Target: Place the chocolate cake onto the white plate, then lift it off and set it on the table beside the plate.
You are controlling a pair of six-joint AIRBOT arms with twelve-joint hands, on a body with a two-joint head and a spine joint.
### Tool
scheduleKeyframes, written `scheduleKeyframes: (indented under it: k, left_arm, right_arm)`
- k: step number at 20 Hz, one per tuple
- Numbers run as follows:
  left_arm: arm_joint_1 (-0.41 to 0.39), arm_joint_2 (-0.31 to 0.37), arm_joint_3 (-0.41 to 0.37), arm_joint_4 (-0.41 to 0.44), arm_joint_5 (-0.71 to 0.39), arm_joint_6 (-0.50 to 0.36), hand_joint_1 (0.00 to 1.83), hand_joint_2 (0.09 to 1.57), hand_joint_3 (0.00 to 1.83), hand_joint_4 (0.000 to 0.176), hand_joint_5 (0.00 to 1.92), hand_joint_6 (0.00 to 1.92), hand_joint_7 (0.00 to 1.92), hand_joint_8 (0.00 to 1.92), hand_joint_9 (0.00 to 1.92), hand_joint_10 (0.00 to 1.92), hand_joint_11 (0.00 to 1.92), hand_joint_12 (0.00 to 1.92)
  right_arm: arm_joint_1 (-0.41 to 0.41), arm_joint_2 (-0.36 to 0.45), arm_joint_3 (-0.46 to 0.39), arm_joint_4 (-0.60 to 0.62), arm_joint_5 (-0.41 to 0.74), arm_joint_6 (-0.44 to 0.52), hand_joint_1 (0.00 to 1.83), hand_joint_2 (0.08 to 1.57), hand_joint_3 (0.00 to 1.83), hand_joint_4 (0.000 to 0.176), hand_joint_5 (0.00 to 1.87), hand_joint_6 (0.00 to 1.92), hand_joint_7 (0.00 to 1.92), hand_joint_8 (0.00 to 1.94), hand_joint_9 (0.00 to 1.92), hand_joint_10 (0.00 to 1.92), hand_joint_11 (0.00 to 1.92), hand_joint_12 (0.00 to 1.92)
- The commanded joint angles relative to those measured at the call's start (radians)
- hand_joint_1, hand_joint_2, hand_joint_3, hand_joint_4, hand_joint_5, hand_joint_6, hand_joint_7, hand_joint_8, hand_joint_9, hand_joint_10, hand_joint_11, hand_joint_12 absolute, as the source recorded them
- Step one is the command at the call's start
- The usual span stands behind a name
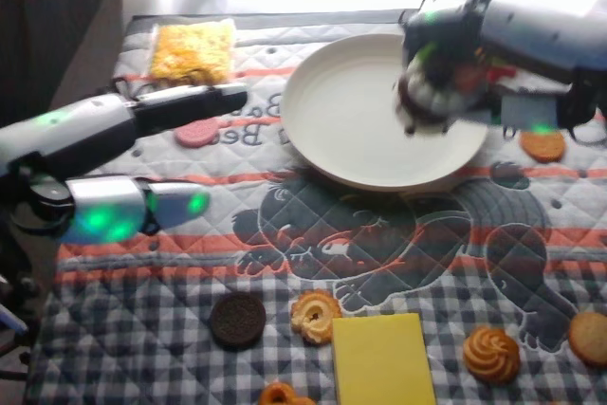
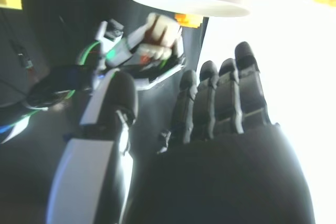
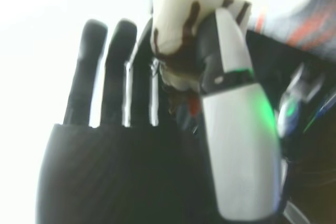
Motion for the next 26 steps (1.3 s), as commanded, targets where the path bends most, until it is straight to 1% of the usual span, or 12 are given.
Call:
scheduleKeyframes:
  k: [1, 6, 8, 11, 15, 17, 18, 20, 22, 23, 25, 26]
  left_arm:
    - [-0.001, 0.006, -0.002, -0.015, -0.125, -0.005, 0.67, 1.35, 0.0, 0.048, 0.12, 0.0, 0.09, 0.0, 0.01, 0.0, 0.0, 0.22]
    - [0.003, 0.011, -0.005, -0.02, -0.133, -0.005, 0.77, 1.35, 0.0, 0.05, 0.12, 0.0, 0.11, 0.0, 0.09, 0.02, 0.0, 0.56]
    - [0.003, 0.011, -0.004, -0.021, -0.133, -0.005, 0.77, 1.35, 0.0, 0.056, 0.1, 0.0, 0.1, 0.0, 0.08, 0.01, 0.0, 0.55]
    - [0.005, 0.011, -0.004, -0.026, -0.134, -0.005, 0.82, 1.35, 0.0, 0.046, 0.11, 0.01, 0.11, 0.01, 0.12, 0.02, 0.0, 0.69]
    - [0.005, 0.011, -0.005, -0.027, -0.135, -0.005, 0.79, 1.35, 0.0, 0.04, 0.1, 0.0, 0.13, 0.0, 0.12, 0.01, 0.0, 0.59]
    - [0.005, 0.011, -0.005, -0.029, -0.136, -0.005, 0.79, 1.34, 0.0, 0.027, 0.12, 0.01, 0.14, 0.01, 0.12, 0.01, 0.0, 0.57]
    - [0.005, 0.011, -0.005, -0.03, -0.138, -0.005, 0.73, 1.35, 0.0, 0.026, 0.14, 0.02, 0.11, 0.0, 0.1, 0.0, 0.0, 0.53]
    - [0.005, 0.011, -0.005, -0.032, -0.141, -0.005, 0.63, 1.37, 0.0, 0.022, 0.18, 0.02, 0.09, 0.0, 0.07, 0.0, 0.0, 0.25]
    - [0.005, 0.011, -0.005, -0.033, -0.142, -0.005, 0.54, 1.39, 0.0, 0.027, 0.19, 0.01, 0.07, 0.0, 0.06, 0.0, 0.0, 0.4]
    - [0.006, 0.011, -0.005, -0.033, -0.144, -0.005, 0.54, 1.39, 0.0, 0.034, 0.19, 0.01, 0.07, 0.0, 0.07, 0.0, 0.0, 0.46]
    - [0.006, 0.011, -0.006, -0.033, -0.145, -0.005, 0.65, 1.37, 0.0, 0.031, 0.21, 0.01, 0.07, 0.0, 0.06, 0.0, 0.0, 0.3]
    - [0.007, 0.011, -0.006, -0.033, -0.146, -0.005, 0.64, 1.38, 0.0, 0.027, 0.21, 0.01, 0.08, 0.0, 0.06, 0.0, 0.0, 0.3]
  right_arm:
    - [-0.003, 0.004, -0.007, -0.004, 0.141, 0.029, 1.14, 1.26, 0.0, 0.0, 0.73, 1.33, 0.71, 1.52, 0.57, 1.61, 0.5, 1.9]
    - [-0.079, 0.088, -0.076, -0.02, 0.185, 0.03, 1.13, 1.24, 0.0, 0.0, 0.76, 1.27, 0.76, 1.91, 0.98, 1.92, 1.06, 1.92]
    - [-0.124, 0.121, -0.1, -0.022, 0.186, 0.03, 1.19, 1.26, 0.0, 0.0, 0.7, 1.35, 0.72, 1.56, 0.94, 1.92, 1.02, 1.92]
    - [-0.189, 0.146, -0.119, -0.012, 0.186, 0.032, 1.19, 1.28, 0.01, 0.0, 0.72, 1.17, 0.67, 1.74, 0.85, 1.92, 0.94, 1.92]
    - [-0.275, 0.148, -0.121, 0.015, 0.179, 0.052, 1.11, 1.22, 0.0, 0.0, 0.77, 1.31, 1.08, 1.92, 1.29, 1.92, 1.34, 1.92]
    - [-0.323, 0.146, -0.118, 0.035, 0.16, 0.053, 1.15, 1.27, 0.0, 0.0, 0.62, 1.38, 0.78, 1.52, 0.74, 1.64, 0.82, 1.92]
    - [-0.342, 0.142, -0.115, 0.045, 0.151, 0.053, 1.13, 1.19, 0.0, 0.0, 0.36, 0.88, 0.46, 0.82, 0.37, 1.34, 0.24, 1.92]
    - [-0.372, 0.121, -0.101, 0.078, 0.138, 0.053, 1.02, 1.16, 0.0, 0.0, 0.17, 0.39, 0.3, 0.17, 0.16, 0.8, 0.01, 1.62]
    - [-0.381, 0.102, -0.087, 0.096, 0.12, 0.053, 0.84, 1.14, 0.0, 0.001, 0.01, 0.02, 0.03, 0.01, 0.01, 0.19, 0.0, 0.84]
    - [-0.383, 0.088, -0.077, 0.102, 0.099, 0.053, 0.8, 1.13, 0.0, 0.043, 0.0, 0.0, 0.01, 0.0, 0.0, 0.04, 0.0, 0.21]
    - [-0.385, 0.085, -0.075, 0.111, 0.096, 0.053, 0.82, 1.09, 0.0, 0.061, 0.0, 0.0, 0.0, 0.0, 0.0, 0.0, 0.0, 0.01]
    - [-0.385, 0.09, -0.077, 0.111, 0.097, 0.053, 0.77, 1.06, 0.0, 0.105, 0.0, 0.0, 0.0, 0.0, 0.0, 0.0, 0.0, 0.0]
